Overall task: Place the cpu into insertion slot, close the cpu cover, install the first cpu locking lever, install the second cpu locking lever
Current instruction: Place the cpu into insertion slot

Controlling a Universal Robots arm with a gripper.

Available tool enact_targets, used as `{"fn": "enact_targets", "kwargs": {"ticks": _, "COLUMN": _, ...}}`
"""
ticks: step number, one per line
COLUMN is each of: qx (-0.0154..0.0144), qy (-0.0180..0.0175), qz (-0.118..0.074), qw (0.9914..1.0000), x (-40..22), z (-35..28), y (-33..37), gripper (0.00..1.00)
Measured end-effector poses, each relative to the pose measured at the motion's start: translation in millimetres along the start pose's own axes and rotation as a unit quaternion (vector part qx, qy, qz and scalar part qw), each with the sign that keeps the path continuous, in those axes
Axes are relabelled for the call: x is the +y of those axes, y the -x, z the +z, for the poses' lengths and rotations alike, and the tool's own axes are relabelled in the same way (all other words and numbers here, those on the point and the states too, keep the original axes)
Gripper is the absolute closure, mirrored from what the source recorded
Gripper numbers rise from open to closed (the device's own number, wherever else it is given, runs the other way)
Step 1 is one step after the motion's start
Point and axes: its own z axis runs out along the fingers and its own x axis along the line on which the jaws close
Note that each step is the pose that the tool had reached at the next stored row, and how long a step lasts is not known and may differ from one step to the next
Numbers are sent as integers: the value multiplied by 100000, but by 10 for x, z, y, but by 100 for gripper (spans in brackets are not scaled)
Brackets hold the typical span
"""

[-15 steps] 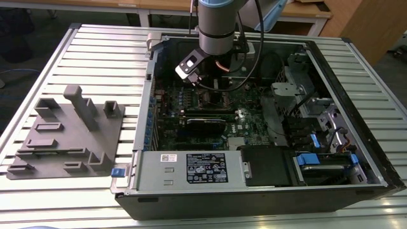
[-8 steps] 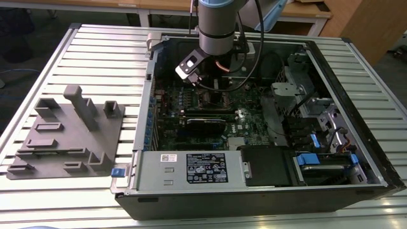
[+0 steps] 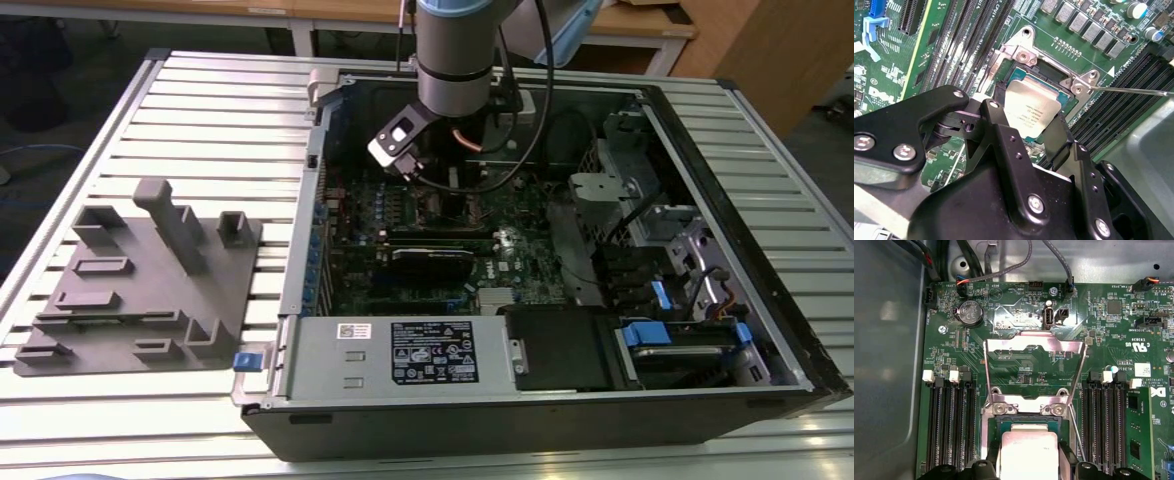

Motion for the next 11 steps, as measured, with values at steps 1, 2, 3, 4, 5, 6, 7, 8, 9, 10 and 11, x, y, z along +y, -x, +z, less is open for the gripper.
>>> {"fn": "enact_targets", "kwargs": {"ticks": 1, "qx": -1, "qy": 2, "qz": 2, "qw": 100000, "x": 0, "z": 5, "y": 1, "gripper": 46}}
{"fn": "enact_targets", "kwargs": {"ticks": 2, "qx": -21, "qy": -14, "qz": 4, "qw": 100000, "x": -1, "z": 8, "y": 3, "gripper": 46}}
{"fn": "enact_targets", "kwargs": {"ticks": 3, "qx": -32, "qy": -21, "qz": 2, "qw": 100000, "x": -2, "z": 11, "y": 4, "gripper": 46}}
{"fn": "enact_targets", "kwargs": {"ticks": 4, "qx": -34, "qy": -20, "qz": 2, "qw": 100000, "x": -2, "z": 12, "y": 4, "gripper": 46}}
{"fn": "enact_targets", "kwargs": {"ticks": 5, "qx": -34, "qy": -18, "qz": 2, "qw": 100000, "x": -1, "z": 13, "y": 4, "gripper": 46}}
{"fn": "enact_targets", "kwargs": {"ticks": 6, "qx": -20, "qy": -7, "qz": 2, "qw": 100000, "x": -1, "z": 15, "y": 3, "gripper": 46}}
{"fn": "enact_targets", "kwargs": {"ticks": 7, "qx": -10, "qy": 0, "qz": 1, "qw": 100000, "x": -1, "z": 15, "y": 3, "gripper": 46}}
{"fn": "enact_targets", "kwargs": {"ticks": 8, "qx": -9, "qy": -1, "qz": 2, "qw": 100000, "x": -1, "z": 15, "y": 3, "gripper": 46}}
{"fn": "enact_targets", "kwargs": {"ticks": 9, "qx": -9, "qy": -1, "qz": 0, "qw": 100000, "x": -1, "z": 15, "y": 3, "gripper": 46}}
{"fn": "enact_targets", "kwargs": {"ticks": 10, "qx": -9, "qy": 1, "qz": 2, "qw": 100000, "x": -1, "z": 16, "y": 3, "gripper": 46}}
{"fn": "enact_targets", "kwargs": {"ticks": 11, "qx": -11, "qy": -3, "qz": 0, "qw": 100000, "x": -1, "z": 16, "y": 3, "gripper": 46}}
